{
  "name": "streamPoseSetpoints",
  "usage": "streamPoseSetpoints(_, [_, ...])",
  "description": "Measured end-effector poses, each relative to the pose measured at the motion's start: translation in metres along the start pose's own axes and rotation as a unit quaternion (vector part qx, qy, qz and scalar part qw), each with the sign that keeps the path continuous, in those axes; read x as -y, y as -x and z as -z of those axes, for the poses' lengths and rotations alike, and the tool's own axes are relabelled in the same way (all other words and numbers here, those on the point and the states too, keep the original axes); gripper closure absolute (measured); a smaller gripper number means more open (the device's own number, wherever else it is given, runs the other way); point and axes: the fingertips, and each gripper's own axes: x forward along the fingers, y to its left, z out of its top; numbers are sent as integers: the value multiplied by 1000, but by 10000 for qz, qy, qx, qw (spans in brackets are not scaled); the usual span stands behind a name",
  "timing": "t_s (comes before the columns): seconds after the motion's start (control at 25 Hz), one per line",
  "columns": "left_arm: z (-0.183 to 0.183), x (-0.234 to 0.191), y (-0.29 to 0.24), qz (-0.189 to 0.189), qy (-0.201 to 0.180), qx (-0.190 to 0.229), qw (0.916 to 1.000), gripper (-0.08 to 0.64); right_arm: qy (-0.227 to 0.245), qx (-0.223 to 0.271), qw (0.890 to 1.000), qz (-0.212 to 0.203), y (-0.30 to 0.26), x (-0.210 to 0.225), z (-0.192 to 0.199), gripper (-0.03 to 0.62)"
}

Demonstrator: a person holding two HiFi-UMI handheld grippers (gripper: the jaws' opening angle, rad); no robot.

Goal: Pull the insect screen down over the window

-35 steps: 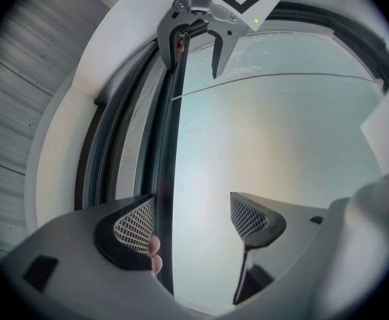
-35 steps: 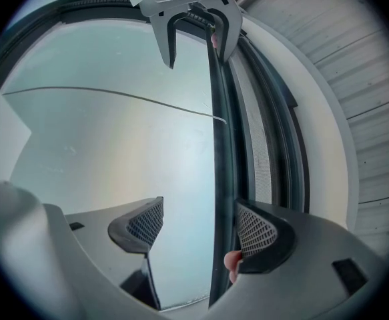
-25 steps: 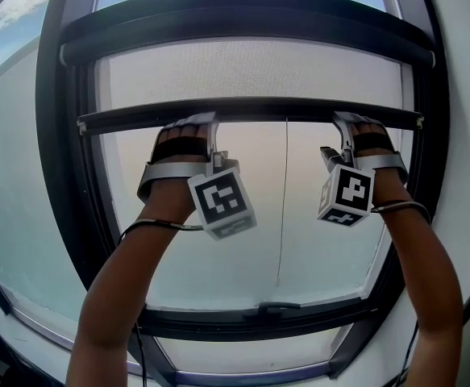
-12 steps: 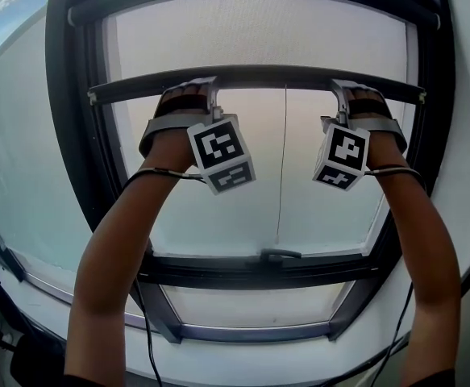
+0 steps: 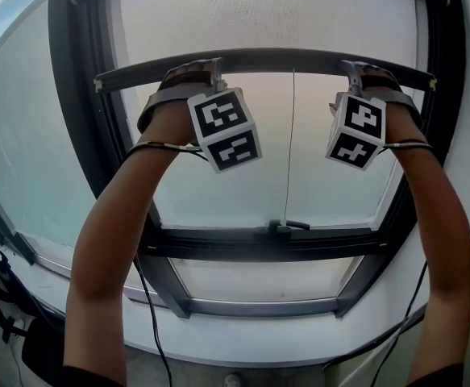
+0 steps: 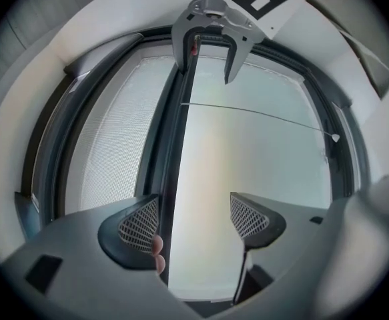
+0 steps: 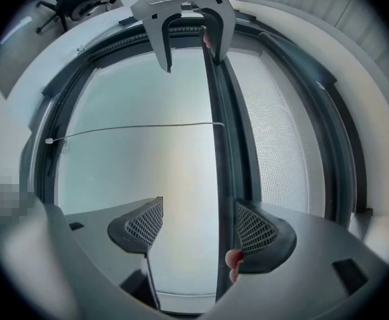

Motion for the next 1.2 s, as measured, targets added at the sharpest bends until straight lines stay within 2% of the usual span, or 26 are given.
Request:
streamPoseSetpoints(0.16, [5, 31, 4, 573, -139, -75, 9982, 224, 22, 10, 9975, -704, 6, -29, -1, 273])
streamPoseSetpoints(0.24, [6, 46, 5, 734, -188, -74, 9971, 224, 88, -8, 9958, -908, 7, -44, -1, 273])
streamPoseSetpoints(0.44, [7, 67, 8, 819, -220, -66, 9964, 224, 101, -20, 9947, -1025, 12, -65, 1, 273])
streamPoseSetpoints(0.68, [8, 67, 9, 844, -238, -87, 9961, 224, 71, -8, 9954, -953, 13, -64, 1, 273])
streamPoseSetpoints(0.88, [8, 68, 10, 815, -306, -89, 9962, 224, -184, 129, 9936, -1105, 17, -64, -2, 273])
streamPoseSetpoints(1.12, [9, 71, 11, 871, -267, -97, 9958, 224, -63, 53, 9937, -1115, 16, -67, -2, 273])
streamPoseSetpoints(1.2, [10, 77, 11, 996, -282, -97, 9946, 224, -39, 9, 9928, -1200, 16, -73, -1, 273])
